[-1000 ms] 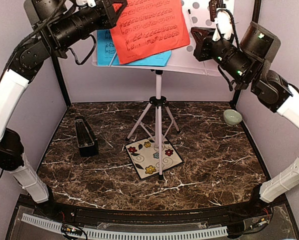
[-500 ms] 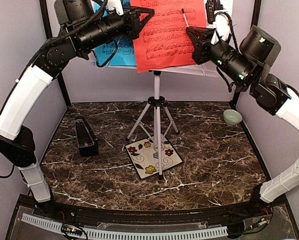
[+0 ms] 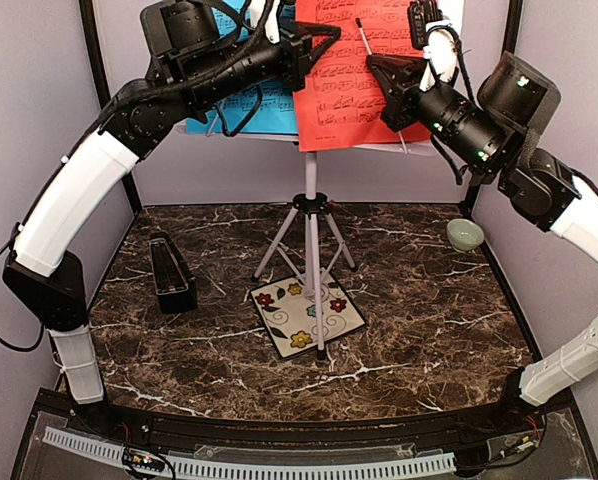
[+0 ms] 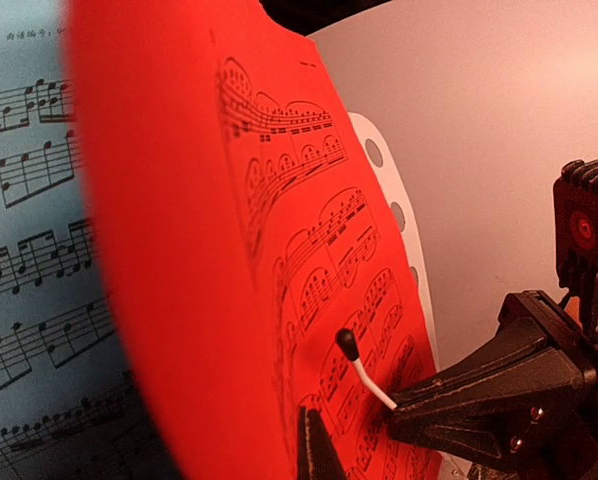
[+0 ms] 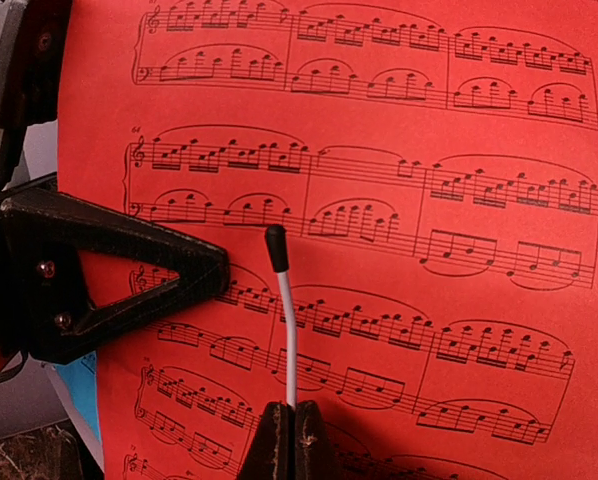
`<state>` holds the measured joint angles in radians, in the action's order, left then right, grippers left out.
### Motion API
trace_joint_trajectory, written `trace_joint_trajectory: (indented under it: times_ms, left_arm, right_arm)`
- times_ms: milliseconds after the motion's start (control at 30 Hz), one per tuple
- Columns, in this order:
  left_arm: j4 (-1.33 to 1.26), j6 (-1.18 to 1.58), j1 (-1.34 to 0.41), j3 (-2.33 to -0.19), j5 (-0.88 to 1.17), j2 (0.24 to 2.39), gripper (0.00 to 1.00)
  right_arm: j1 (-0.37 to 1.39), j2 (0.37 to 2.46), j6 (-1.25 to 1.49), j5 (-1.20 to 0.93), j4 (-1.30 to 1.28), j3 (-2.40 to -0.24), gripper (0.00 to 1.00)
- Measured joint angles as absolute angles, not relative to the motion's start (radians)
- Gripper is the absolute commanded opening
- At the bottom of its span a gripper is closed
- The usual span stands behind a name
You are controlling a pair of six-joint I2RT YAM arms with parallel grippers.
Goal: Set up the instrument practice props
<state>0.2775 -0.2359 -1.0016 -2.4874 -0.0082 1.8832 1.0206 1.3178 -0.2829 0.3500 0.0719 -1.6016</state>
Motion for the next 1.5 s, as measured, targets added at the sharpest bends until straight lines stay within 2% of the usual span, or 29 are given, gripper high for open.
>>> trace_joint_trajectory:
  times_ms: [633, 867, 1133, 1400, 1500]
  left_arm:
    - [0.276, -0.413, -1.001, -2.537, 0.072, 1.922, 0.02]
    - [0.256, -0.454, -1.001, -2.540, 0.084, 1.927, 0.20]
    - [0.256, -0.448, -1.001, -2.549, 0.083, 1.928, 0.30]
    - [0.230, -0.385, -1.001, -2.378, 0.058, 1.828, 0.32]
    - [0.202, -0.361, -1.001, -2.284, 0.044, 1.772, 0.27]
  right_arm:
    - [1.020, 1.317, -0.280, 0.321, 0.085, -1.592, 0.00]
    - [1.020, 1.325, -0.276, 0.315, 0.098, -1.593, 0.00]
    - [1.020, 1.326, -0.273, 0.336, 0.105, -1.593, 0.00]
    - [1.020, 1.326, -0.271, 0.363, 0.112, -1.591, 0.00]
    - [1.020, 1.326, -0.271, 0.366, 0.122, -1.586, 0.00]
